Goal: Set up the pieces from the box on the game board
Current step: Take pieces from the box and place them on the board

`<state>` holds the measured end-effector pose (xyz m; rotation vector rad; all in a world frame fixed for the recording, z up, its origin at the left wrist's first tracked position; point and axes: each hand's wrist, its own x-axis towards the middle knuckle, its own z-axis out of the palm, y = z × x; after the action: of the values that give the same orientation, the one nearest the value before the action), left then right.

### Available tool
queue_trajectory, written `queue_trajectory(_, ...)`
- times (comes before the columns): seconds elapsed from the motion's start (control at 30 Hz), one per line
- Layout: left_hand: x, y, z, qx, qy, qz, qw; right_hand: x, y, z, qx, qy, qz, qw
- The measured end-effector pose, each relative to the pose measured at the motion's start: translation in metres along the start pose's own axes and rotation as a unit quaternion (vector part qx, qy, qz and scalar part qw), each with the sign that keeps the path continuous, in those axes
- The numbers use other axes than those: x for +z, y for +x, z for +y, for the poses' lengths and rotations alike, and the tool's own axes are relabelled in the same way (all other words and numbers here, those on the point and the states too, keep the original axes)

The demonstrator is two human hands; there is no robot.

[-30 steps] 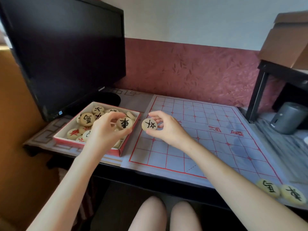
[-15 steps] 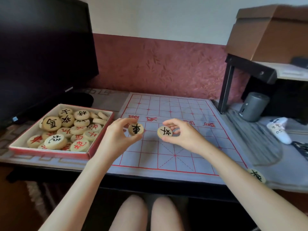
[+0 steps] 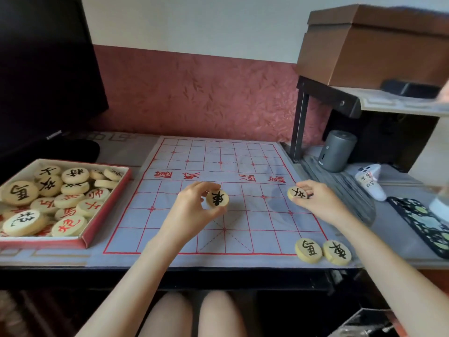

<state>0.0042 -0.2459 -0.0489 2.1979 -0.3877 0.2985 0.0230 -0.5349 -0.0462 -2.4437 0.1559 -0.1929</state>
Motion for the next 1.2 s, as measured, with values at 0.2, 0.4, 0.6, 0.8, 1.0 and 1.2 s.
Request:
queue_trajectory(0.2,0.013,0.003,0.001,-0.007,-0.008,-0.018,1.0,-0.017,0.004,0.021,0.008,-0.022,0.011,1.0)
queue_trajectory(0.4,0.018,0.004,0.004,0.001,-0.003,-0.016,1.0,-0.016,0.009,0.023,0.003,-0.05,0.01,0.999)
queue_trajectory(0.6,0.016,0.001,0.003,0.002,0.003,-0.013,1.0,-0.01,0.007,0.026,0.009,-0.086,-0.01,0.996)
queue_trajectory(0.8,-0.002,-0.009,-0.008,-0.02,0.002,0.005,1.0,0.003,-0.004,-0.006,-0.059,-0.086,0.012,0.995)
queue_trajectory(1.0,-0.035,-0.033,-0.027,-0.07,0.028,0.068,0.995,0.048,-0.018,-0.083,-0.168,-0.03,-0.084,0.982)
queue_trajectory(1.2,-0.084,-0.076,-0.054,-0.103,0.093,0.13,0.982,0.103,-0.026,-0.147,-0.229,0.019,-0.165,0.959)
